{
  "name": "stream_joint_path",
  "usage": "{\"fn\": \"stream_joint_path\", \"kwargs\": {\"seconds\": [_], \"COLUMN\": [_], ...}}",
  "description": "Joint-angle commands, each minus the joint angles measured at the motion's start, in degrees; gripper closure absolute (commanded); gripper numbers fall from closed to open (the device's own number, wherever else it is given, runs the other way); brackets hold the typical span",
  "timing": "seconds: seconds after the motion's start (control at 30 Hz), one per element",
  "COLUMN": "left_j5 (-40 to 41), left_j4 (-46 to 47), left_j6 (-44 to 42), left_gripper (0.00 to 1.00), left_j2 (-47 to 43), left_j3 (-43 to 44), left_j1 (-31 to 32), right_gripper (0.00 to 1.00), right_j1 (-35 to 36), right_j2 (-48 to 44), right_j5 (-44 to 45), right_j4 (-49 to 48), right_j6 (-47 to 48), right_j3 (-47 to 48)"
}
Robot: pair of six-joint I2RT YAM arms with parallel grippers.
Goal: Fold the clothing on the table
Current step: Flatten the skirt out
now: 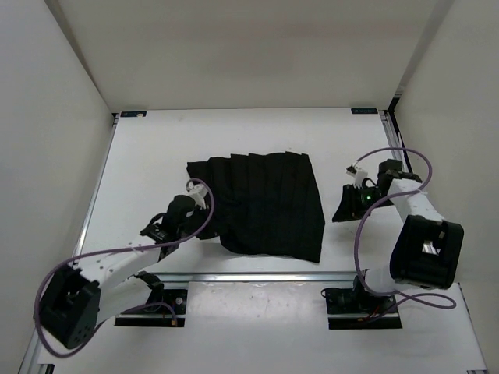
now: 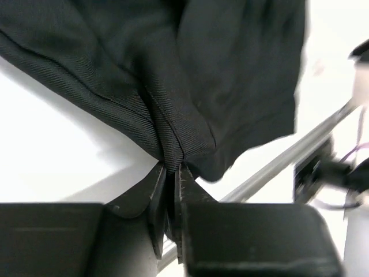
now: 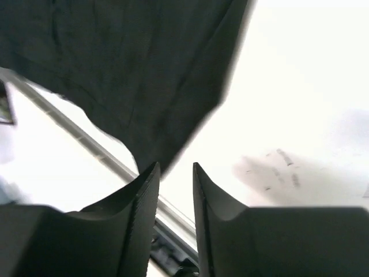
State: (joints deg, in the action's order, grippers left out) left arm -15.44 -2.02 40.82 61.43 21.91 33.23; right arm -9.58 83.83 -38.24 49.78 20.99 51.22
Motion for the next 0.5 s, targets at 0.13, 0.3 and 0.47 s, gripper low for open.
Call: {"fn": "stream_joint_path", "kwargs": {"seconds": [0.13, 0.3, 0.47], "left_j5": [1.9, 3.6, 4.2], "left_j4": [-1.7, -1.0, -4.8], "left_j6": [0.0, 1.1, -1.3], "left_gripper": [0.62, 0.32, 0.01], "left_j2": [-5.4, -5.9, -10.6], "left_j3": [1.1, -1.3, -1.5], "left_j1": [-1.8, 1.3, -1.3], "right_gripper": [0.59, 0.54, 0.54], "right_j1": [6.1, 3.5, 4.6], "right_j2": [1.4, 8.9, 14.7], "right_j5": [7.5, 5.1, 0.3], "right_j4": [2.1, 4.8, 4.5], "right_j6": [2.0, 2.6, 2.5], "right_j3": [-3.3, 0.4, 0.0]}}
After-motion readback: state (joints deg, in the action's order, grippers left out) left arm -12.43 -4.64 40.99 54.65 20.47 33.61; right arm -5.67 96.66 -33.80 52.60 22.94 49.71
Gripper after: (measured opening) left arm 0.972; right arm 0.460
